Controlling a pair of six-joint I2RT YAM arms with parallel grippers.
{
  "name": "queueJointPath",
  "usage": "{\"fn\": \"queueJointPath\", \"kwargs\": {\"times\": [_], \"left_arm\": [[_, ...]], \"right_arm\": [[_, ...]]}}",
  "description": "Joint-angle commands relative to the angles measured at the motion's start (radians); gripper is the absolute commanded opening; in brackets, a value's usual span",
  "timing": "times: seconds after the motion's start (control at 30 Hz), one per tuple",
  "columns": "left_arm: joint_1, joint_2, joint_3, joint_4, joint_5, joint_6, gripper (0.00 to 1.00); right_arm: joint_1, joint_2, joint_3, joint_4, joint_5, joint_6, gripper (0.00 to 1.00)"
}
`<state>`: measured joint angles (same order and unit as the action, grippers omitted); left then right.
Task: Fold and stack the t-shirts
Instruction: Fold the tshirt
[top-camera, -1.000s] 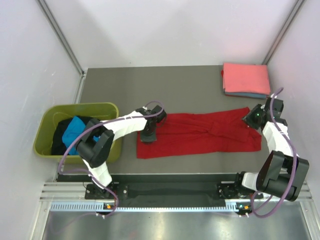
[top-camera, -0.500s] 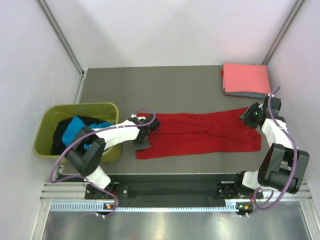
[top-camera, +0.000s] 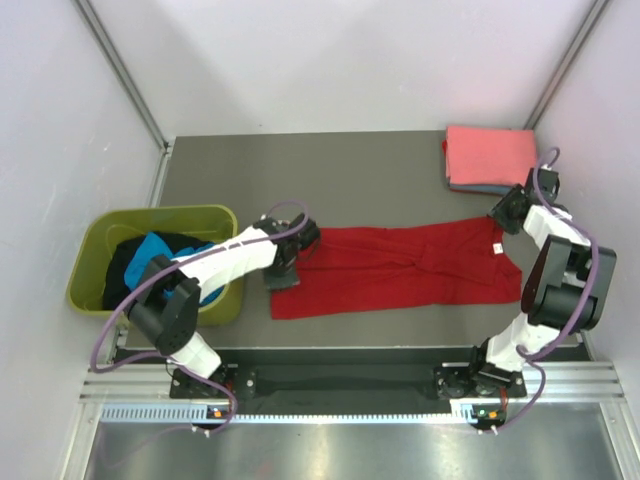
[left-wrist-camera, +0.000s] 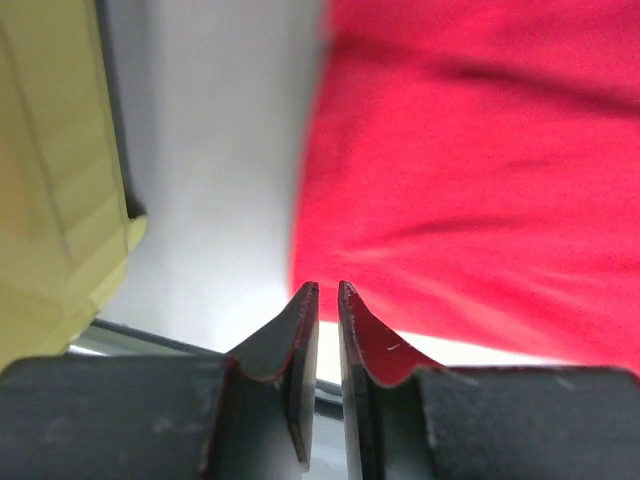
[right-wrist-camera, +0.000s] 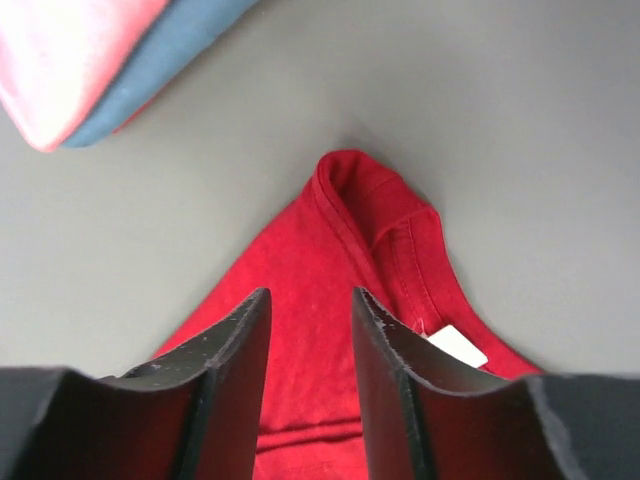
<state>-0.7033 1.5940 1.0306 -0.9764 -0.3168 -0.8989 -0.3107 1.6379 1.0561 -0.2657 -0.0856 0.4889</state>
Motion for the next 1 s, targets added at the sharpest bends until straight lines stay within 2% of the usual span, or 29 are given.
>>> {"fn": "queueJointPath", "kwargs": {"times": [0.0,0.07,0.1,0.2,0.43,0.6,0.97], "left_arm": [[0.005,-0.028,0.197,-0.048,0.015,0.127,0.19],[0.010,0.013,0.274,-0.068,0.009,0.193,0.21],[0.016,0.059,0.340,-0.071,0.010,0.219,0.25],[0.085,0.156,0.437,-0.061,0.071,0.354,0.27],[0.215,0.346,0.594,-0.029,0.162,0.517,0.38],[0.287,0.440,0.660,0.018,0.197,0.581,0.40],[0.311,0.546,0.749,0.015,0.127,0.649,0.45]], "right_arm": [[0.030,0.043,0.073,0.025,0.014,-0.026,0.38],[0.038,0.056,0.091,0.013,0.017,-0.024,0.38],[0.045,0.054,0.090,0.017,0.017,-0.023,0.38],[0.059,0.037,0.084,0.023,0.033,-0.026,0.38],[0.070,0.049,0.099,-0.001,0.067,-0.006,0.43],[0.082,0.083,0.130,-0.050,0.083,0.071,0.42],[0.134,0.115,0.169,-0.096,0.176,0.114,0.45]]}}
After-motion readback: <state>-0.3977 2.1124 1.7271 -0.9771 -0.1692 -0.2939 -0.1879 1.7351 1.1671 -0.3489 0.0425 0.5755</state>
